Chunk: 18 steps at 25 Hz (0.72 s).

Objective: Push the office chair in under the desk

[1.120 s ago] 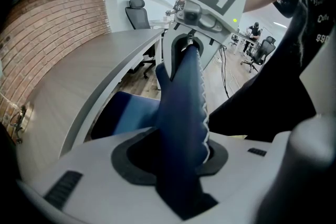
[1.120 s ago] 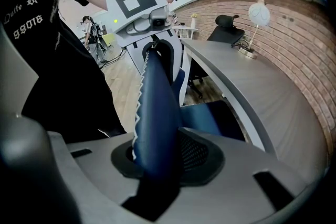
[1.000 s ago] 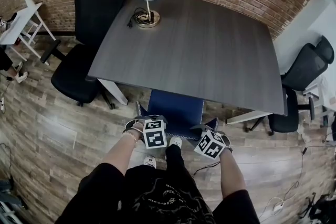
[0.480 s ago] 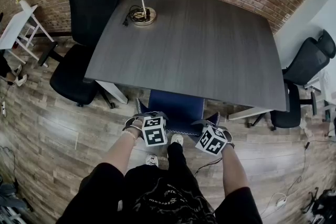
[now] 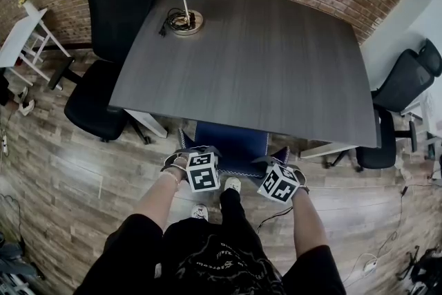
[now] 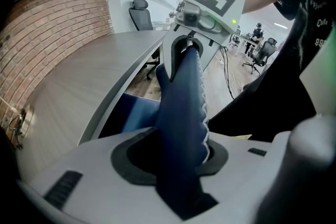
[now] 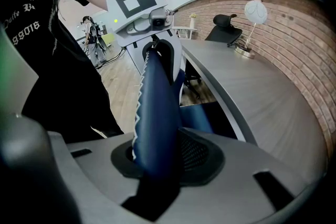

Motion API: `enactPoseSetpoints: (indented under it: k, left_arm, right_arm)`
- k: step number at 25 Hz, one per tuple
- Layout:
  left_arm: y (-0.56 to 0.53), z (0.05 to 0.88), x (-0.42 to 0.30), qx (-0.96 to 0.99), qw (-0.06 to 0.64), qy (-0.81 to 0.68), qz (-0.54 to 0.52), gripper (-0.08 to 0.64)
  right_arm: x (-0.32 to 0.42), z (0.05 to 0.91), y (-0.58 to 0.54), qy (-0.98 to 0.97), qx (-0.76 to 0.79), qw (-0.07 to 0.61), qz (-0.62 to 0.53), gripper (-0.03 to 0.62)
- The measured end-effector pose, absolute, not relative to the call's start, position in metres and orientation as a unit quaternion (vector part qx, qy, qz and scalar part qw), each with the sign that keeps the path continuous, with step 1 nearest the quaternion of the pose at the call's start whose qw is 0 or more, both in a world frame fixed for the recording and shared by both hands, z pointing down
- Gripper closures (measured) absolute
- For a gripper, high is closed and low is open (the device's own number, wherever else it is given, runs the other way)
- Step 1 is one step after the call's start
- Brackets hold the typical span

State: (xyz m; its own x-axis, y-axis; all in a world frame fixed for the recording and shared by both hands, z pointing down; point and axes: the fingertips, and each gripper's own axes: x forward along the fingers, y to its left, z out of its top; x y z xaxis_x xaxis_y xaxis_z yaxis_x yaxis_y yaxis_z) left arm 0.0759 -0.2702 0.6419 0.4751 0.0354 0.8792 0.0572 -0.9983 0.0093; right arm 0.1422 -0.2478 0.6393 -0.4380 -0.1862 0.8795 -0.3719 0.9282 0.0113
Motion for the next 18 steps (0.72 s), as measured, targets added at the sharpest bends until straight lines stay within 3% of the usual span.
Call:
enactPoseSetpoints:
  k: [18]
  left_arm:
    - [-0.296,0.641,0.089,-0.86,0.004,-0.015,-0.51,0.408]
  right_arm:
    - [0.156,0.637,-0.275,-0.845,0.157,0.503,0.086,0.477]
